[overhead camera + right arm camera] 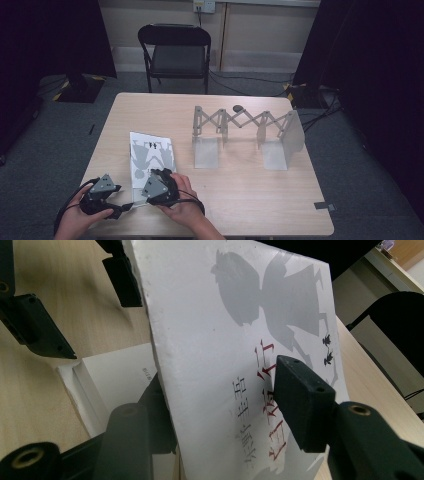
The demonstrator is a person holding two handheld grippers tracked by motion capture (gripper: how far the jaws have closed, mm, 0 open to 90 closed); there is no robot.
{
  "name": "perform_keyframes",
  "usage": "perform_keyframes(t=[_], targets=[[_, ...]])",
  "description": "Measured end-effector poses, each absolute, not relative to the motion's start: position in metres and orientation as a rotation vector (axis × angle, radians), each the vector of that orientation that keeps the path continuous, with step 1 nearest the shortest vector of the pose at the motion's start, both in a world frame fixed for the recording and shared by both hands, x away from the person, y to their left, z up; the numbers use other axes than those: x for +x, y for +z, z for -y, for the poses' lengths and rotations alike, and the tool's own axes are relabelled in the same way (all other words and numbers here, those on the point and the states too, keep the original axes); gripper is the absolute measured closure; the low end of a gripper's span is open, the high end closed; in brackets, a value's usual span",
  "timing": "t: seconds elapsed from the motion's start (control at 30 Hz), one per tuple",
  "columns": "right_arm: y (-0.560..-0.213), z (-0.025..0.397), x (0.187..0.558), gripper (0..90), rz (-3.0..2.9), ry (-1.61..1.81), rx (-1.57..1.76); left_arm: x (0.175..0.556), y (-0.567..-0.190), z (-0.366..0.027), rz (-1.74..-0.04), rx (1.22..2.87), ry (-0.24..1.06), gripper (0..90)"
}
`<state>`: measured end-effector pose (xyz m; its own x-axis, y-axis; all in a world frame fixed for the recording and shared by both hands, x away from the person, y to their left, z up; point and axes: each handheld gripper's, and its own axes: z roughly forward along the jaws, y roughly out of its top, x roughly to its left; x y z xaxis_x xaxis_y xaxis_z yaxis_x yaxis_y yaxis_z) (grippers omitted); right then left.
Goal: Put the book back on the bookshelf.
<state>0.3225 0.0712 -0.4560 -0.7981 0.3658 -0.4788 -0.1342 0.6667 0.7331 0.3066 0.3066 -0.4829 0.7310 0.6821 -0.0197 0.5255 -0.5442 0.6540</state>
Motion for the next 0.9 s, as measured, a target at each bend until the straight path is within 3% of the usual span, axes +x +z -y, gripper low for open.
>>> perform_keyframes(t=[0.9], targets=[[-0.433, -0.071, 0.329, 54.2, -2.308, 1.035, 0.235, 0.306, -0.488, -0.302, -0.89, 2.31, 0.285, 17.8]])
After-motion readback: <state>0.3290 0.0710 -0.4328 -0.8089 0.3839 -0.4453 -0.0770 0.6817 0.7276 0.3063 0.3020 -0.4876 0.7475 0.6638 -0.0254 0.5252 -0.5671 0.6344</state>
